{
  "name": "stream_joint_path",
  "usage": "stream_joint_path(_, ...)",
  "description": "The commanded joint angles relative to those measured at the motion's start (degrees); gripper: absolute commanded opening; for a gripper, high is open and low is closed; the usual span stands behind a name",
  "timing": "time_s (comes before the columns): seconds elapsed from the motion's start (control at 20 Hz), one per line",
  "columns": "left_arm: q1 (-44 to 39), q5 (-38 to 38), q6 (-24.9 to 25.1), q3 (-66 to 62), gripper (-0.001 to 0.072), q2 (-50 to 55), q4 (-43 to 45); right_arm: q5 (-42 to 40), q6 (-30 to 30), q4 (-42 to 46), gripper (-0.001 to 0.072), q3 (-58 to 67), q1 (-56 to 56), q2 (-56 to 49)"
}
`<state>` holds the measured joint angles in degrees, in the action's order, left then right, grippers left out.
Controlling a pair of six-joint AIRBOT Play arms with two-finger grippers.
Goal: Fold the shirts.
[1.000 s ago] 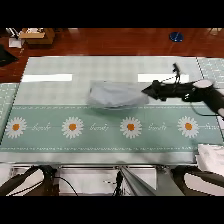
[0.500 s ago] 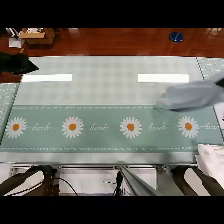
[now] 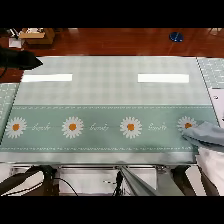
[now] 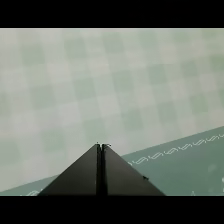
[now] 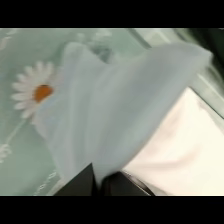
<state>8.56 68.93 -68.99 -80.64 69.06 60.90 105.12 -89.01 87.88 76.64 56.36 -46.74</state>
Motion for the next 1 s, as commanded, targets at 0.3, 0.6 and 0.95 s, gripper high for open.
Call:
stream_joint_path(0.3, 0.72, -13.27, 3.54, 0.00, 0.0026, 11.21, 0.66, 0.92, 0.04, 29.81, 0.0023, -11.58, 13.00, 8.76)
stream_joint_path(0.6, 2.89, -15.41, 7.06, 0.02, 0.0025, 15.61, 0.90, -0.09, 0.11, 39.01, 0.0023, -23.80, 14.71, 13.05)
stream_joint_path(0.95, 3.61, -14.25, 8.94, -0.04, 0.0026, 15.19, 0.83, -8.81, -0.26, 47.28, 0.0025, -32.50, 19.43, 14.51)
